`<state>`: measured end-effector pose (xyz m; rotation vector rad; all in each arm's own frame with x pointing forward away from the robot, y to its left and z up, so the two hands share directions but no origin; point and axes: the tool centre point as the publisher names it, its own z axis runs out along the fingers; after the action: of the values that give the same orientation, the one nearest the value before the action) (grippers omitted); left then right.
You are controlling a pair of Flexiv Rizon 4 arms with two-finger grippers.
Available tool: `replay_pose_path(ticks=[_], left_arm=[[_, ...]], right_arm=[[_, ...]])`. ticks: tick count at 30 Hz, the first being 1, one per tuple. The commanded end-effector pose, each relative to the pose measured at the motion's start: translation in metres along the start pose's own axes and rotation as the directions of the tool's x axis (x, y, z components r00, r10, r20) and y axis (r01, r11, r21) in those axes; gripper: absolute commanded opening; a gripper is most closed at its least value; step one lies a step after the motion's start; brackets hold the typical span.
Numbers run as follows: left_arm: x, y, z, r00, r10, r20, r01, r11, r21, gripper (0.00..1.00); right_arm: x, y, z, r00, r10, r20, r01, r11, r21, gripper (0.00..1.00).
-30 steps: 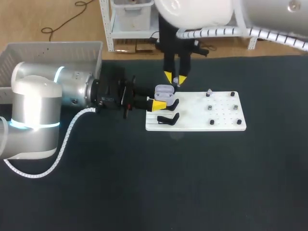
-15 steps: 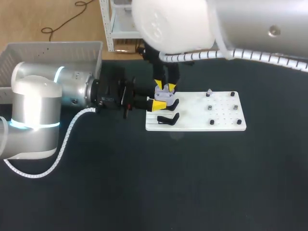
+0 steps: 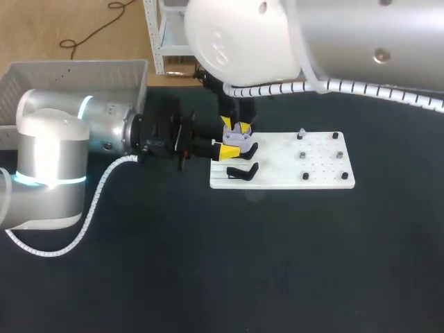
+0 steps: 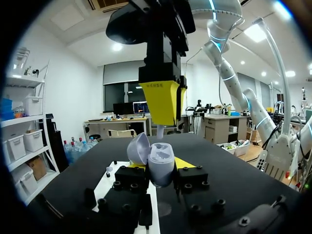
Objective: Pick up each earbud case from the left stands, insert the matching earbuds, close the lid, and place the case in the box.
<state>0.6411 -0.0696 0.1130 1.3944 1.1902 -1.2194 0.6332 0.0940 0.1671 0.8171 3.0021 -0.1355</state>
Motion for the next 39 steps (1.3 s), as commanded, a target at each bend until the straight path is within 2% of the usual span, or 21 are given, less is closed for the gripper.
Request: replay_pose_path(ticks=[1,24,39], left_arm=[[0.001,-0.001,0.000,1.000,0.002,0.001,-0.002,1.000,-0.005,0.00],[0.001,-0.001,0.000,1.000,0.002,0.001,-0.002,1.000,-0.005,0.00],[0.001,-0.001,0.000,1.000,0.002,0.001,-0.002,1.000,-0.005,0.00]], right_arm=[[0.000,-0.002,0.000,1.000,0.007,0.005,-0.007,1.000,-0.006,0.00],[-0.003,-0.005,0.007,0.999,0.038,-0.039,-0.040,0.999,-0.034,0.00],[-0.004,0.001,0.015,0.996,0.040,-0.076,-0.043,0.999,-0.034,0.00]])
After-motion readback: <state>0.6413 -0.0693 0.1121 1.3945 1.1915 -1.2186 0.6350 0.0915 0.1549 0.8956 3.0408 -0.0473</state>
